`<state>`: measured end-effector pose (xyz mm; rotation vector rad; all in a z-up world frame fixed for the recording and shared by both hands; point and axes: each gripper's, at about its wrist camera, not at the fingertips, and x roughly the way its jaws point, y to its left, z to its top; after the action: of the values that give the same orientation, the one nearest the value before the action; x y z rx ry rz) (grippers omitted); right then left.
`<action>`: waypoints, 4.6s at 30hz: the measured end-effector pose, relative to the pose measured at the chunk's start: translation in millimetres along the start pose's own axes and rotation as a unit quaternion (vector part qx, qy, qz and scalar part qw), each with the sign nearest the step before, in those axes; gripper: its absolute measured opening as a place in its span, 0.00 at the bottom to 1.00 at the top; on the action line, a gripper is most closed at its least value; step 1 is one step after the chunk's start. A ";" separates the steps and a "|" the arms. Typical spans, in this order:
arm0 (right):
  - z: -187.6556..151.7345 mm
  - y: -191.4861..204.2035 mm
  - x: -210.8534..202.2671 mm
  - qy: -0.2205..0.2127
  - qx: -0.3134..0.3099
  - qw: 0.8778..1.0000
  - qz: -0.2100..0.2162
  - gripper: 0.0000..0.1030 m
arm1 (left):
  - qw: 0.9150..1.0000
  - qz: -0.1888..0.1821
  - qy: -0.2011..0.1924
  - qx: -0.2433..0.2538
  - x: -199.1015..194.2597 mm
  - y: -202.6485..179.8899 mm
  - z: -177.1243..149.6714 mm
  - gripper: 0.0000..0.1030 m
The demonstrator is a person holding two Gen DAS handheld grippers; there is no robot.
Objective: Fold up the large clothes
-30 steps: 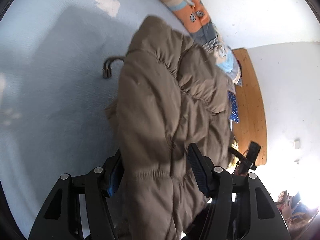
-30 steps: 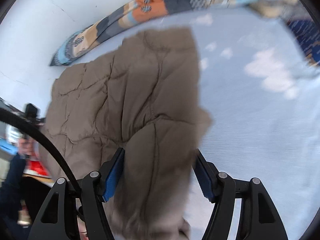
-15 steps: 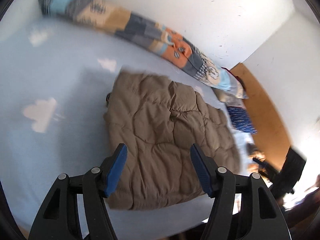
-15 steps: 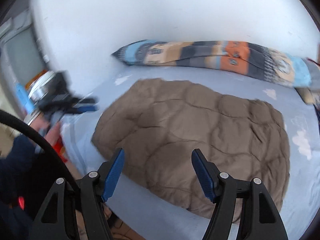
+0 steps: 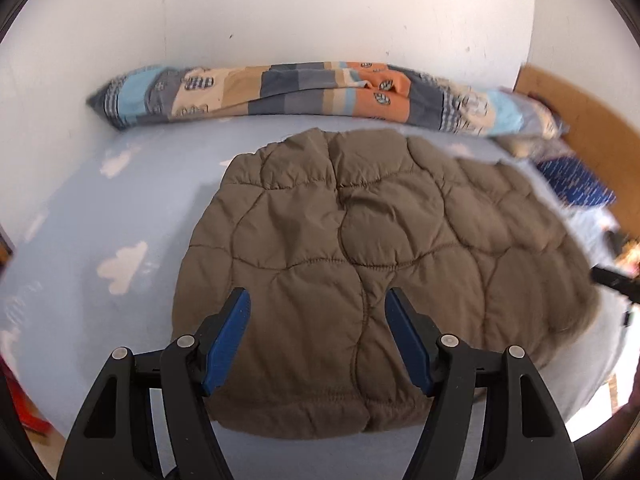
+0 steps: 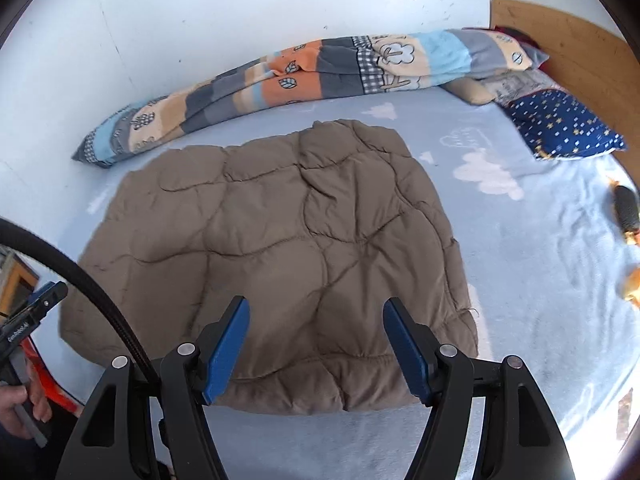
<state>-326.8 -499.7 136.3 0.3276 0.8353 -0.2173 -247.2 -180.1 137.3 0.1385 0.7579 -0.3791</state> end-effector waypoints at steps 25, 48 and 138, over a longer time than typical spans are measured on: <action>-15.7 24.0 59.0 0.057 -0.041 0.997 -0.029 0.79 | 0.999 0.030 0.044 0.013 44.6 -27.2 -10.1 0.79; -87.8 68.7 -58.3 -0.092 -0.059 0.993 -0.045 0.88 | 0.998 0.041 -0.044 0.027 -73.9 -66.2 -37.5 0.83; -117.0 76.7 -42.0 -0.112 -0.092 0.987 -0.070 0.90 | 0.995 0.080 0.015 0.054 -60.7 -58.5 -47.3 0.84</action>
<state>-410.6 -382.9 110.1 0.0683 0.6501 -0.3005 -340.2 -204.7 146.0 0.3061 0.7505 -0.2663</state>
